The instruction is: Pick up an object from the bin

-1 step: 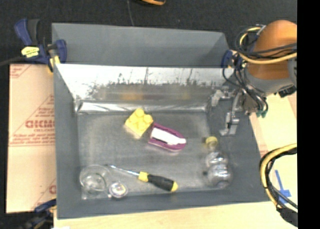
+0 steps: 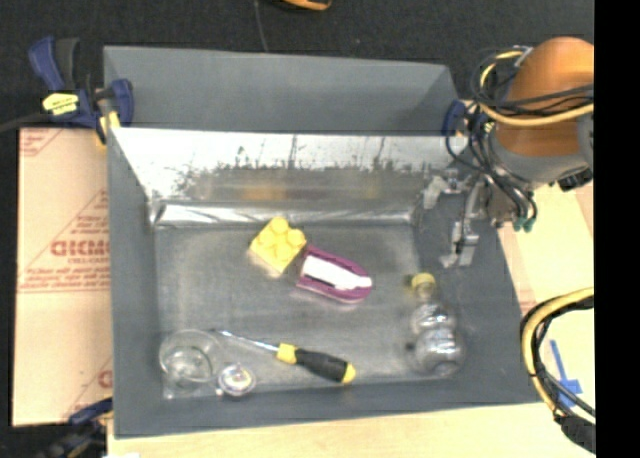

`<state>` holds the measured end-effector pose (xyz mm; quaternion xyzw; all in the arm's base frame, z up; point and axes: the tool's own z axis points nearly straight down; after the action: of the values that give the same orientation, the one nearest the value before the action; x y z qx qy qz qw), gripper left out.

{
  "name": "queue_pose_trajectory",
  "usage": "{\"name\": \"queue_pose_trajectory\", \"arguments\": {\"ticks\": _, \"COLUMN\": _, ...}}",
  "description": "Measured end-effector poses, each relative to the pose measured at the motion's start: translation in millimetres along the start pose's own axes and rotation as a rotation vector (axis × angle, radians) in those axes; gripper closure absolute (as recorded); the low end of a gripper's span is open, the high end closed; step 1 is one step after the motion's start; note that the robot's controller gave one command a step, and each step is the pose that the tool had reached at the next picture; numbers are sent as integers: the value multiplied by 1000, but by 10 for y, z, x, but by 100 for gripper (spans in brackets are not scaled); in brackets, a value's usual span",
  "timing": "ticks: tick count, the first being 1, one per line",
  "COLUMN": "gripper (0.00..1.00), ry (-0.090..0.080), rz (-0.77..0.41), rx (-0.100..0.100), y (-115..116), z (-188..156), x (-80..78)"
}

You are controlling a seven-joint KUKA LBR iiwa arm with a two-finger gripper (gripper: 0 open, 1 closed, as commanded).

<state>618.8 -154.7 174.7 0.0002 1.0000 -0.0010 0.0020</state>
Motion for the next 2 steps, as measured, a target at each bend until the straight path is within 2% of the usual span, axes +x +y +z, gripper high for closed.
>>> {"name": "queue_pose_trajectory", "arguments": {"ticks": 1, "gripper": 0, "ry": -4, "rz": 59, "rx": -1, "y": 828, "z": 751, "x": 44}}
{"name": "queue_pose_trajectory", "arguments": {"ticks": 2, "gripper": 0, "ry": -12, "rz": -88, "rx": 6, "y": 1459, "z": 740, "x": 332}}
